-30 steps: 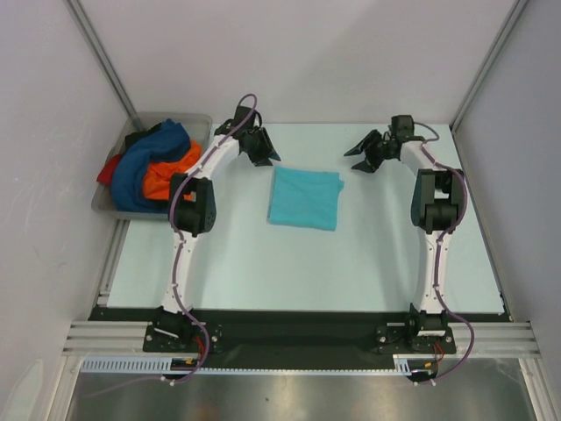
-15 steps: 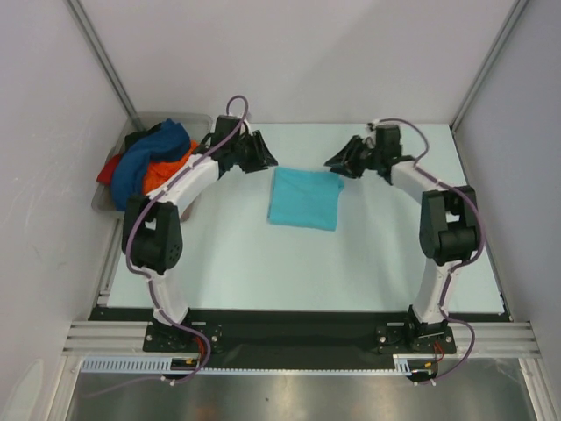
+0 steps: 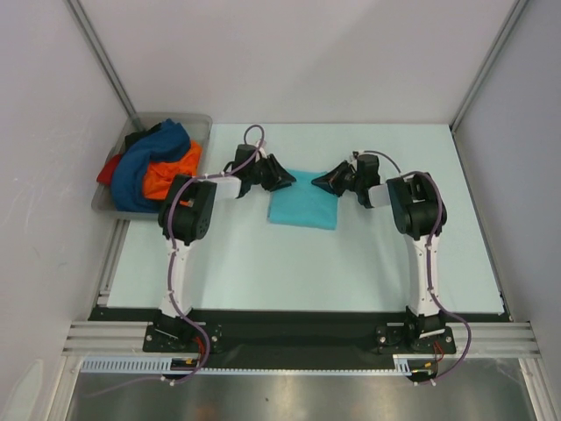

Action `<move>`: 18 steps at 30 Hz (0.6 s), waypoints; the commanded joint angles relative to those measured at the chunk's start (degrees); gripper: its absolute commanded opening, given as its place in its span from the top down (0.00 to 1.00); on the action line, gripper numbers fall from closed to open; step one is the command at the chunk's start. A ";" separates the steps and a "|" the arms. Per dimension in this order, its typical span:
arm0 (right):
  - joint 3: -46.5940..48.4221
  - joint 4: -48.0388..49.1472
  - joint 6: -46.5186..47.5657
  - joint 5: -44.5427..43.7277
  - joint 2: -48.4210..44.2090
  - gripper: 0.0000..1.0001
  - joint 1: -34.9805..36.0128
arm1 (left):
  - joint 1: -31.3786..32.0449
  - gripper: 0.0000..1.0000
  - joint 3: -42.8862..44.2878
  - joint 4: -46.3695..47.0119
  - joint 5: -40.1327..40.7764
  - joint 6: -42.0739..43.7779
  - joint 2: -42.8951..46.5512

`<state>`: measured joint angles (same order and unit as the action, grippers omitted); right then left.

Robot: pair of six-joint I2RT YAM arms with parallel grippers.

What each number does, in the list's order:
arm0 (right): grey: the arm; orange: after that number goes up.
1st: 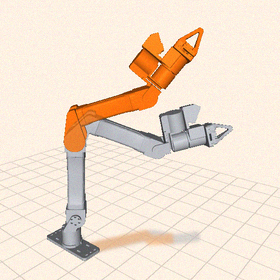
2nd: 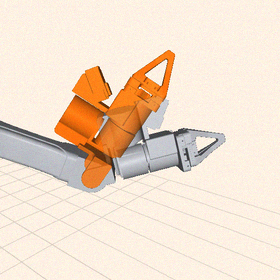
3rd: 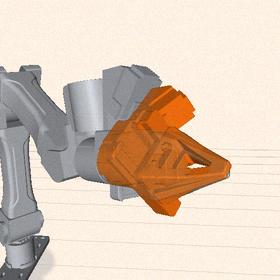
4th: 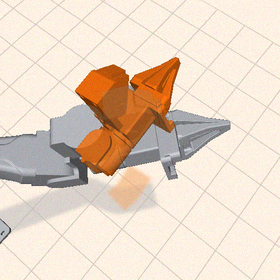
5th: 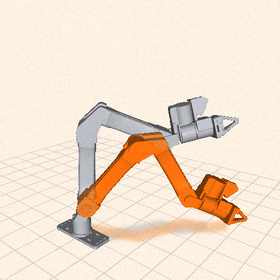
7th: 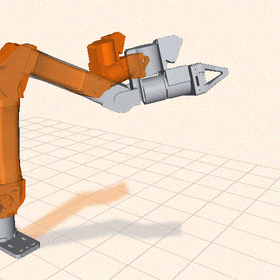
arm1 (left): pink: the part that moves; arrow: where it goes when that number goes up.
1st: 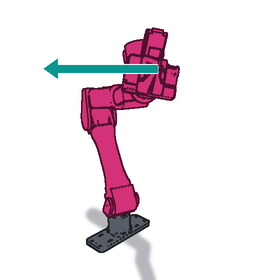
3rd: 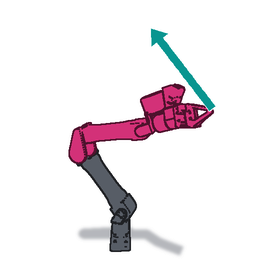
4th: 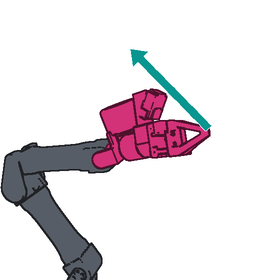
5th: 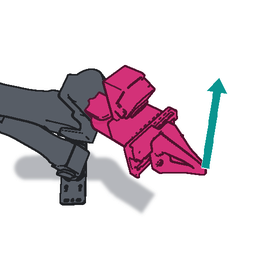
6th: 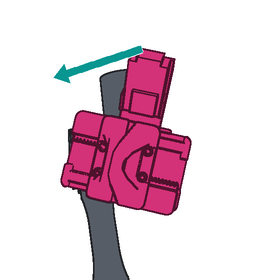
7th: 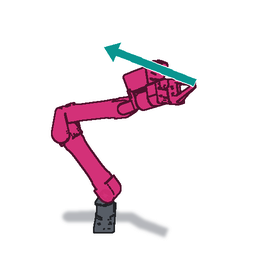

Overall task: Fold and stack the t-shirts
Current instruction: Fold the tshirt

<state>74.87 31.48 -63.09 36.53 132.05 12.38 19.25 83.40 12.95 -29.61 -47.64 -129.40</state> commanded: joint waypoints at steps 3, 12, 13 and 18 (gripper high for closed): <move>5.11 8.33 -2.30 0.29 4.70 0.98 -2.71 | -2.28 0.62 7.30 9.19 -3.26 -4.39 -5.94; 11.26 -0.18 1.04 -0.06 8.13 0.96 -7.98 | -5.09 0.60 14.85 4.83 -3.27 -4.66 -12.44; 12.04 -1.15 1.13 0.03 8.57 0.96 -8.51 | -5.18 0.61 18.09 3.50 -3.44 -3.27 -13.15; 21.34 -15.61 5.86 1.96 8.93 0.93 -10.71 | -5.27 0.58 30.23 -11.00 -3.53 2.63 -15.18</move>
<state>90.28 26.44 -62.04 37.95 141.25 2.83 14.59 106.87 10.39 -33.36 -50.22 -144.97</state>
